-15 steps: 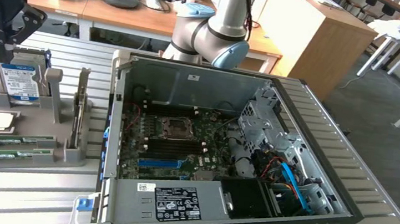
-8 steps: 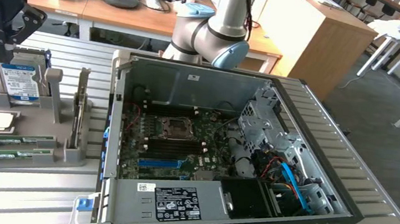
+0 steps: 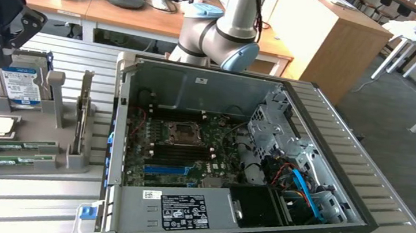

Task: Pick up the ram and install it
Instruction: 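Reach for the ram, then pick up the ram and move it above insertion slot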

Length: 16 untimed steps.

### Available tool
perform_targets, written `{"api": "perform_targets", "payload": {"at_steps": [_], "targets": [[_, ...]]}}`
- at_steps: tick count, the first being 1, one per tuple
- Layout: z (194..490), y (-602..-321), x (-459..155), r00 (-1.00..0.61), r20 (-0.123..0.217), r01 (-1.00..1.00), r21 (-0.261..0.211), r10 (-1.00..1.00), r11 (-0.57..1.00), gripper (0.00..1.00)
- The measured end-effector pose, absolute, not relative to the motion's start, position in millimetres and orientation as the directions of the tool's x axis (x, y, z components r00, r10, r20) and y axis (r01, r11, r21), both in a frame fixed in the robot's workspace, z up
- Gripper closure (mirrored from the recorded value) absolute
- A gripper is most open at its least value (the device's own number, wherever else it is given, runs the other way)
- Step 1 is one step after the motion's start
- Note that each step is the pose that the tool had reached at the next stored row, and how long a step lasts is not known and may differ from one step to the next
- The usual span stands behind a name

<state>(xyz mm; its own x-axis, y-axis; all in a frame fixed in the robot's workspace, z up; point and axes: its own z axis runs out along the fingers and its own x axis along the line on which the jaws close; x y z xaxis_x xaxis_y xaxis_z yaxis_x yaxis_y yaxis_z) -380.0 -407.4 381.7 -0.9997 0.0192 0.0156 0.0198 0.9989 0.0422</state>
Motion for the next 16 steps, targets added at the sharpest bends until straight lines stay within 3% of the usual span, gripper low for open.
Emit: {"api": "perform_targets", "payload": {"at_steps": [16], "targets": [[381.7,-412.4,-380.0,-1.0,0.016,0.02,0.042,0.019,0.999,0.9]]}}
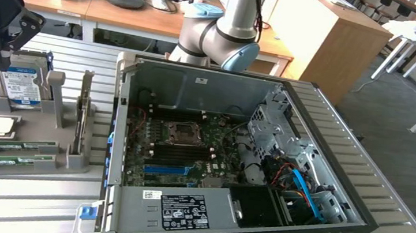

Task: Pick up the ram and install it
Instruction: 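Pick up the ram and move it above insertion slot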

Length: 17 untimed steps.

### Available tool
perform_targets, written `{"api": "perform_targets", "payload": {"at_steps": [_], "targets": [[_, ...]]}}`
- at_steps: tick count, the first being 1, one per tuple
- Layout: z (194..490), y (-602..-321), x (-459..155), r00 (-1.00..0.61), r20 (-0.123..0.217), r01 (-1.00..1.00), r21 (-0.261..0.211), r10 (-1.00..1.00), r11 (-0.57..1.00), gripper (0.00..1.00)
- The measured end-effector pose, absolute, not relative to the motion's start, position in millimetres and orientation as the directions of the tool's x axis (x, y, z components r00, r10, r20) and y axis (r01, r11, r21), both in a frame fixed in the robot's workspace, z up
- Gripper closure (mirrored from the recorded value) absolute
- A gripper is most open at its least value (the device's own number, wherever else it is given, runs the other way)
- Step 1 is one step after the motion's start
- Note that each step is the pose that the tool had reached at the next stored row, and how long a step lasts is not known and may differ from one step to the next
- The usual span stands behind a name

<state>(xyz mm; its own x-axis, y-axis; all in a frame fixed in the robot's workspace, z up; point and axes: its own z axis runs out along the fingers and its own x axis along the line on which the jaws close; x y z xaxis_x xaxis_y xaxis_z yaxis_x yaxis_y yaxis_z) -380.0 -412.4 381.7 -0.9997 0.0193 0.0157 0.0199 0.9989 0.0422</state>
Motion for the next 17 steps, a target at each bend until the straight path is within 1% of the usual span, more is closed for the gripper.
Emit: {"api": "perform_targets", "payload": {"at_steps": [6,17], "targets": [[381.7,-412.5,-380.0,-1.0,0.016,0.002,0.041,0.001,0.999,0.9],[381.7,-412.4,-380.0,-0.985,0.017,-0.173,0.03,-0.174,0.984,0.9]]}}
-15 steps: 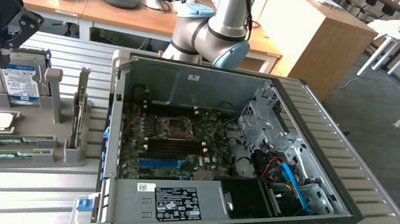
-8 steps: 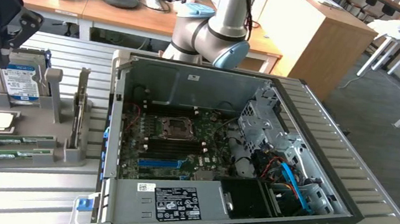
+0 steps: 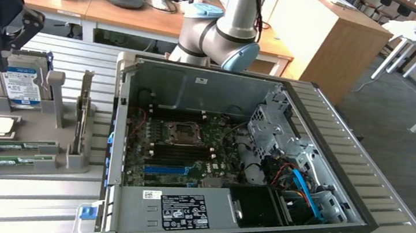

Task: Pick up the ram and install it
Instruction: 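Pick up the ram and move it above insertion slot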

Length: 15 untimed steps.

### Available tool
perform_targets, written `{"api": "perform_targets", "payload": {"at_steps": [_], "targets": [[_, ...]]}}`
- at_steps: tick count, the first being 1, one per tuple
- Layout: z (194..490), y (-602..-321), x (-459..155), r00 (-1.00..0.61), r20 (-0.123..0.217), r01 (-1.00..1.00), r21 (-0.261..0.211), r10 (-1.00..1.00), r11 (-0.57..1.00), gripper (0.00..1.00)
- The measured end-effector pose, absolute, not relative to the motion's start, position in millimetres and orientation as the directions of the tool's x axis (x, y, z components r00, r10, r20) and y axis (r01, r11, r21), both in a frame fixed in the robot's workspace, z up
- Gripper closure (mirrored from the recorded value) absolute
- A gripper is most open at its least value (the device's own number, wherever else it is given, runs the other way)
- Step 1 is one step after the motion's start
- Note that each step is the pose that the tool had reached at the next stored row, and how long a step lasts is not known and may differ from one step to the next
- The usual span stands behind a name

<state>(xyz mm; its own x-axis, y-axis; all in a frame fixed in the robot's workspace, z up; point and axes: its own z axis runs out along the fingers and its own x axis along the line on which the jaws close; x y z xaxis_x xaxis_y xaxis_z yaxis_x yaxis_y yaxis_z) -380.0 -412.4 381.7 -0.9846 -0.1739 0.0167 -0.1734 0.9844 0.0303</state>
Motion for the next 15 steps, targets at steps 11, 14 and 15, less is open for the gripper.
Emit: {"api": "perform_targets", "payload": {"at_steps": [11,14,15], "targets": [[381.6,-412.5,-380.0,-0.94,0.021,-0.342,0.016,-0.342,0.94,0.9],[381.6,-412.5,-380.0,-0.922,0.022,-0.386,0.013,-0.386,0.922,0.9],[381.6,-412.4,-380.0,-0.915,0.022,-0.402,0.011,-0.402,0.915,0.9]]}}
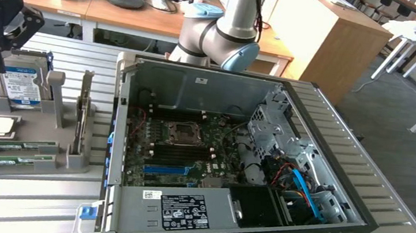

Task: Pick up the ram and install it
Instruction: 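Pick up the ram and move it above insertion slot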

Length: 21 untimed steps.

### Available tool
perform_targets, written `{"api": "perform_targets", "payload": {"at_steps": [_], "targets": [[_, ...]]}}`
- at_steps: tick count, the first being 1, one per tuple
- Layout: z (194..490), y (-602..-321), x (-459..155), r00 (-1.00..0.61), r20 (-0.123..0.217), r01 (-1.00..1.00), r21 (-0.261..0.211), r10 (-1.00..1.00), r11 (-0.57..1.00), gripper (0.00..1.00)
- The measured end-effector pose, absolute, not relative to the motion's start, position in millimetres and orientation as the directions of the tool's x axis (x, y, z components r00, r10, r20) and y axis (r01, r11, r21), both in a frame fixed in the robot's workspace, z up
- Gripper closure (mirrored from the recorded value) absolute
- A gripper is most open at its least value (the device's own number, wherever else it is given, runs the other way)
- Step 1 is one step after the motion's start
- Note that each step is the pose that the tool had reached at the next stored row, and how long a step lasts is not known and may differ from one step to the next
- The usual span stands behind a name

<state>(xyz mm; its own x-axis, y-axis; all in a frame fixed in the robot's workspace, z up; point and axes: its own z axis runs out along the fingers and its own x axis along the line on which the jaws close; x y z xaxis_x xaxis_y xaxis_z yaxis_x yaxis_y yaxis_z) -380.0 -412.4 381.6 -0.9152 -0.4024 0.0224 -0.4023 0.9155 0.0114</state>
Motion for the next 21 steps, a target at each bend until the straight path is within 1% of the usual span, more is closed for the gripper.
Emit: {"api": "perform_targets", "payload": {"at_steps": [21], "targets": [[381.4,-412.5,-380.0,-0.71,0.035,-0.704,-0.008,-0.704,0.71,0.9]]}}
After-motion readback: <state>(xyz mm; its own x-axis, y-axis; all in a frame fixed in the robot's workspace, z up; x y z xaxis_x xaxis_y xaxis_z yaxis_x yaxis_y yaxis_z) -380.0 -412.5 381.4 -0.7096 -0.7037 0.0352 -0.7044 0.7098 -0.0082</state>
